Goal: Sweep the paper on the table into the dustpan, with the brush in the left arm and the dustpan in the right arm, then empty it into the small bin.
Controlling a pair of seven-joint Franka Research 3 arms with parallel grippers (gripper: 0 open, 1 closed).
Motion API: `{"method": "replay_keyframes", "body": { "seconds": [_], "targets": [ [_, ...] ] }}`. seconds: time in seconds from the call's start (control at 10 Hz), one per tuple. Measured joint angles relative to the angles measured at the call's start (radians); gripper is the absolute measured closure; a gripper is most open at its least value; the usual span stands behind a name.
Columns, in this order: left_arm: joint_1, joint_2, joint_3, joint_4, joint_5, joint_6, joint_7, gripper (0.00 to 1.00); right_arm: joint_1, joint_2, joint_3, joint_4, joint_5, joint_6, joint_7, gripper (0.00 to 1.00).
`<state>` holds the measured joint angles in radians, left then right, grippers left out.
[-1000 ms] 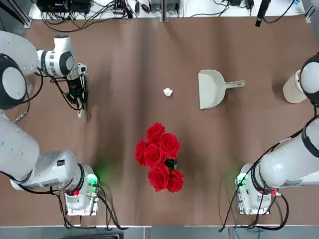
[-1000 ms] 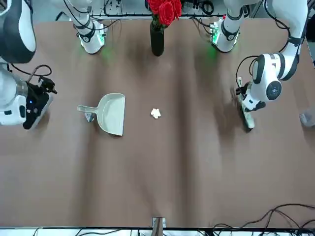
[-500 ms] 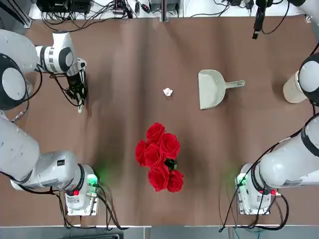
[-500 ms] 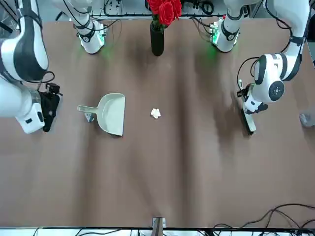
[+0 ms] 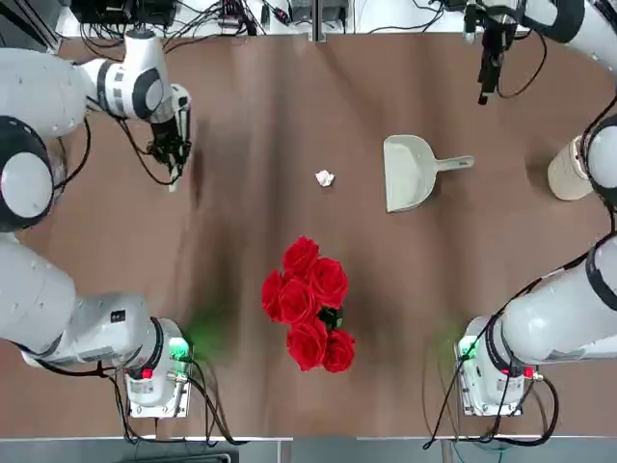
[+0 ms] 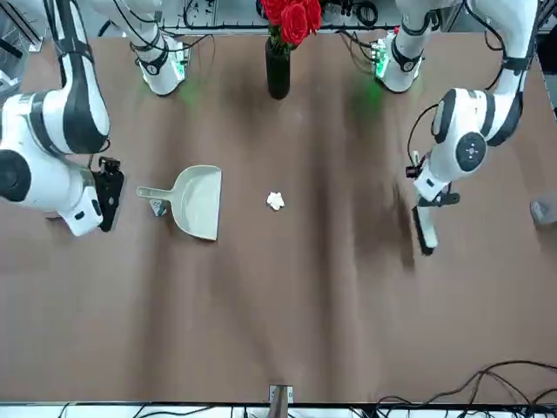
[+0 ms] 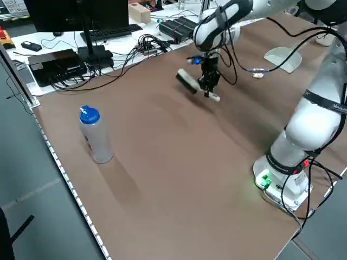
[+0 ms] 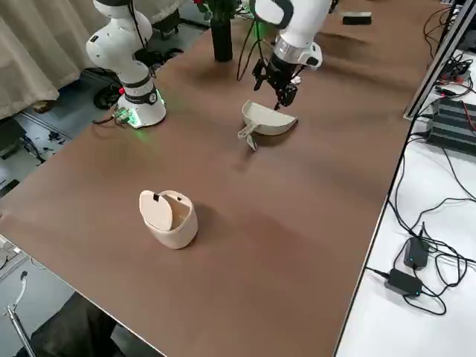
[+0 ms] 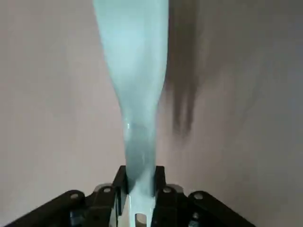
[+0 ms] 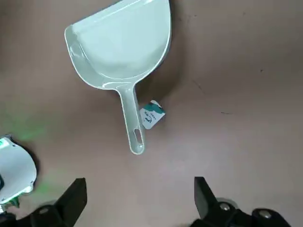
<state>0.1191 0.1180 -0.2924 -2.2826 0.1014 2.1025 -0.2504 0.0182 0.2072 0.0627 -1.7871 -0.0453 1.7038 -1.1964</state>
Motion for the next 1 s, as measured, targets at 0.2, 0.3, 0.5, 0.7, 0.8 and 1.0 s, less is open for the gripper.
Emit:
{"method": "replay_keyframes", "body": {
  "seconds": [0.2, 0.3, 0.5, 0.7, 0.8, 1.0],
  "targets": [
    [-0.004, 0.046, -0.069, 0.069, -0.007, -0.017, -0.072, 0.73, -0.002, -0.04, 0.0, -0.095, 0.0, 0.091, -0.057, 0.0],
    [-0.005, 0.08, -0.106, 0.108, -0.008, -0.035, -0.117, 0.73, -0.002, -0.054, 0.0, -0.138, 0.0, 0.136, -0.082, 0.0],
    [-0.014, 0.129, -0.179, 0.154, -0.008, -0.049, -0.213, 0.73, -0.002, -0.077, 0.0, -0.23, 0.0, 0.233, -0.131, 0.0],
    [-0.068, 0.142, -0.199, 0.161, -0.008, -0.05, -0.272, 0.73, -0.002, -0.093, 0.0, -0.302, 0.0, 0.312, -0.152, 0.0],
    [-0.089, 0.143, -0.2, 0.161, -0.008, -0.053, -0.291, 0.73, -0.002, -0.095, 0.0, -0.331, 0.0, 0.338, -0.153, 0.0],
    [-0.117, 0.145, -0.201, 0.161, -0.008, -0.061, -0.304, 0.73, -0.002, -0.096, 0.0, -0.384, 0.0, 0.39, -0.154, 0.0]
  ]
}}
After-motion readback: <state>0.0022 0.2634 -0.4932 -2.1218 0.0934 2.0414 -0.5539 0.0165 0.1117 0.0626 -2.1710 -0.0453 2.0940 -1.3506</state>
